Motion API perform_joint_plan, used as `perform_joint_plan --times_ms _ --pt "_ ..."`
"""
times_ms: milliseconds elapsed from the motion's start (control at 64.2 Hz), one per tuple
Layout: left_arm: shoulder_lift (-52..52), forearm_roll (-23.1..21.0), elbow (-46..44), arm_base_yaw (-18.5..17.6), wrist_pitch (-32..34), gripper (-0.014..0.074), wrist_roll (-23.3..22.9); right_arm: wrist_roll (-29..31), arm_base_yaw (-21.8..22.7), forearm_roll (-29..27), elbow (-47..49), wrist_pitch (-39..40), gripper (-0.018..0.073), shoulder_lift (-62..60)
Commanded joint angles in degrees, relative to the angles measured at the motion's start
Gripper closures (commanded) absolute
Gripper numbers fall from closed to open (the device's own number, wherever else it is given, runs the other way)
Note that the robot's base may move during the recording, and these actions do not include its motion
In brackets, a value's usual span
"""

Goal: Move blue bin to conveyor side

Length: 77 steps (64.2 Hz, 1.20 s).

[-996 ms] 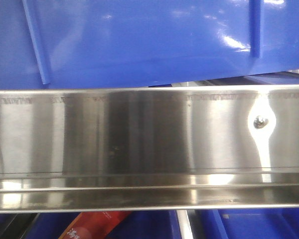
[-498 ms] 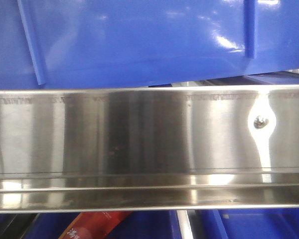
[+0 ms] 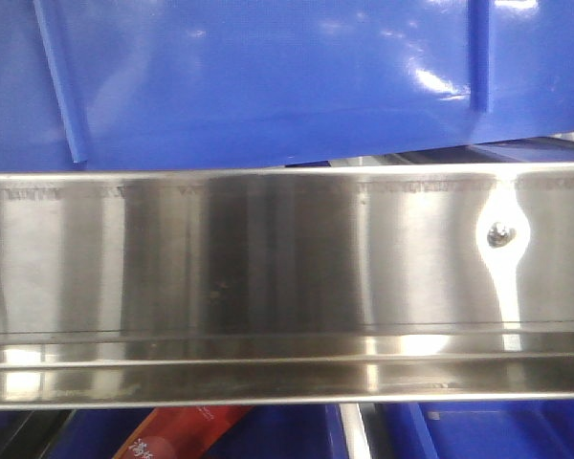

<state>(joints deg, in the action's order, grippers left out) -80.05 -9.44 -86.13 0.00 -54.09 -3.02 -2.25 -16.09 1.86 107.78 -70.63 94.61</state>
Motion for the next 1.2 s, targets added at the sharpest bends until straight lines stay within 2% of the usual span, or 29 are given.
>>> perform_joint_plan --times_ms 0,950,1090,1183 --pt "0.12 -0.65 -0.4 0.05 -0.16 0.0602 -0.21 -0.18 0.22 0.61 -0.02 0.67 0.0205 0.08" --pt "0.12 -0.9 -0.4 0.05 -0.16 0.0602 -0.21 -0.18 1.02 0.29 -0.02 0.67 0.0216 0.08" --pt "0.12 -0.9 -0.4 0.05 -0.16 0.0602 -0.21 -0.18 1.02 0.29 -0.02 0.67 0.033 0.15" --pt "0.12 -0.9 -0.4 0.05 -0.16 0.0602 -0.21 -0.18 1.02 0.29 -0.02 0.67 0.0476 0.15"
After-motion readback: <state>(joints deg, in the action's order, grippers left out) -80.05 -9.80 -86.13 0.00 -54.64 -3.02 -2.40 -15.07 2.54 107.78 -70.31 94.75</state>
